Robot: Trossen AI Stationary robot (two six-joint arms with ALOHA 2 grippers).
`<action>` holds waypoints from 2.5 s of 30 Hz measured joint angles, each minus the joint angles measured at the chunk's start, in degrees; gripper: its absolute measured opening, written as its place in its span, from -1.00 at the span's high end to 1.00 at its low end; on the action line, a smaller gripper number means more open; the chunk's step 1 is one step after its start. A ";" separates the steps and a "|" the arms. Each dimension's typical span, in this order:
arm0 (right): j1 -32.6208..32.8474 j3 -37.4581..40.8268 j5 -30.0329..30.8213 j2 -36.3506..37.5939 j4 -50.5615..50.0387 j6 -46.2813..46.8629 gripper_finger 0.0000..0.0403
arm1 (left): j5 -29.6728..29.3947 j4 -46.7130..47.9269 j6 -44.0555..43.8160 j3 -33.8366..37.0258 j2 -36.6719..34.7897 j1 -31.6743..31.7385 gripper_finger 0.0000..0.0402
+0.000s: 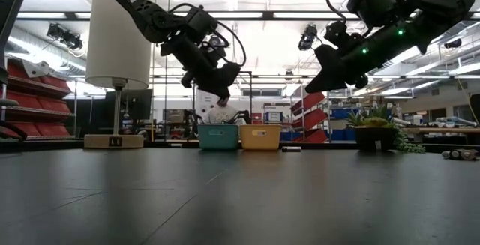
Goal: Sort batteries
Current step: Put the gold black battery into the blue bin
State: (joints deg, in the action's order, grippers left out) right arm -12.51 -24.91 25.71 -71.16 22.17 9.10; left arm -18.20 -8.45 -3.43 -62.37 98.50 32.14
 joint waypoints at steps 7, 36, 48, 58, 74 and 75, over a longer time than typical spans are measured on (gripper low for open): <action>0.13 0.02 -0.15 0.00 -0.70 0.17 0.84 | 2.45 0.06 -0.62 0.00 0.00 0.00 0.55; 0.11 0.04 -2.04 0.00 -3.50 3.30 0.84 | 15.91 -0.67 1.49 0.00 2.12 -0.39 0.25; 0.23 0.04 -6.35 0.00 -5.23 4.87 0.84 | 14.96 -3.55 3.33 0.00 2.10 -0.77 -0.19; 0.87 0.04 -12.70 0.99 -6.27 3.83 0.85 | 22.37 1.25 6.38 0.00 1.83 -3.62 0.02; 1.09 -13.09 -10.34 3.44 -42.23 12.13 0.73 | 27.83 7.16 8.69 4.63 -7.06 -8.02 0.08; 0.89 -13.16 -10.37 3.45 -43.26 12.43 0.72 | 27.13 6.86 8.82 6.01 -8.75 -8.20 0.08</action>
State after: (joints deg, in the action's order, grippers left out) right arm -11.62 -38.06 15.35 -67.70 -21.08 21.53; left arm 8.93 -1.59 5.39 -56.36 89.75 23.94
